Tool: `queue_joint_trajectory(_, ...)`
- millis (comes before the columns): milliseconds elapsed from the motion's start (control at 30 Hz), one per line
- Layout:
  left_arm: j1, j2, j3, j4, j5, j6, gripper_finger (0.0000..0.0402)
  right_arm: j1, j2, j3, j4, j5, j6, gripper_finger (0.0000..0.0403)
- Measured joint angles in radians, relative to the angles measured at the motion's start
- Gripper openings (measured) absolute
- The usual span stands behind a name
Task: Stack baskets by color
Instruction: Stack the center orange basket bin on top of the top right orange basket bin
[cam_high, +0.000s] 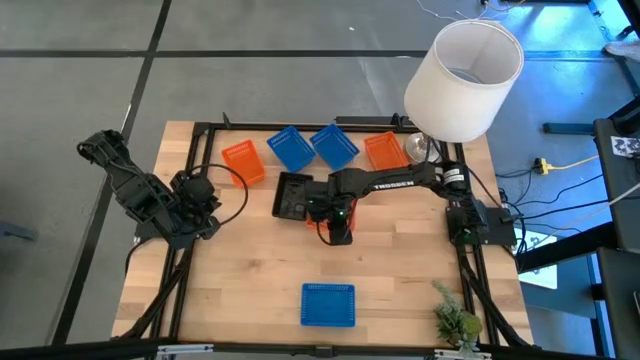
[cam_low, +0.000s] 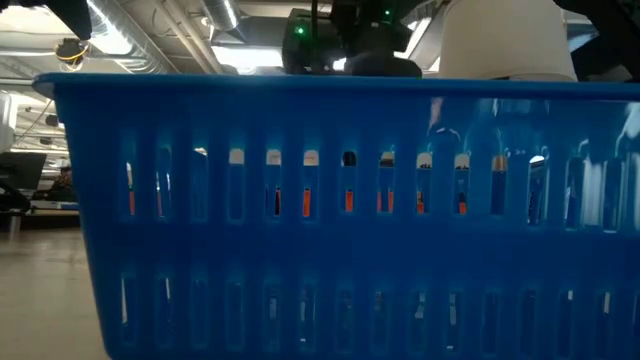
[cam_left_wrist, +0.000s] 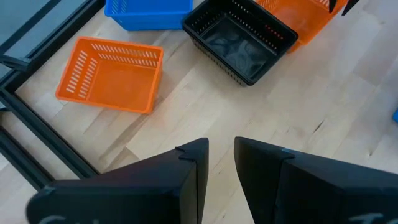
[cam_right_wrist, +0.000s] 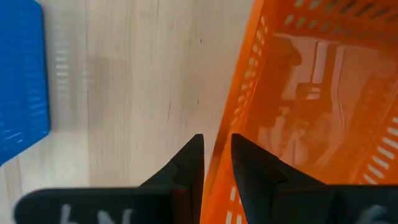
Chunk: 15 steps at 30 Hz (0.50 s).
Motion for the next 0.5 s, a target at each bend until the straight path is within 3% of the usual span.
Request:
queue_joint_trajectory(400, 0.0, 0.0, 0.0, 0.0, 0.0, 0.0, 0.0069, 0.0, -0.002, -0.101, 0.11, -0.005, 0.024, 0.008)
queue_joint_trajectory(500, 0.0, 0.0, 0.0, 0.0, 0.0, 0.0, 0.0069, 0.0, -0.005, -0.128, 0.134, 0.019, 0.085, 0.0062)
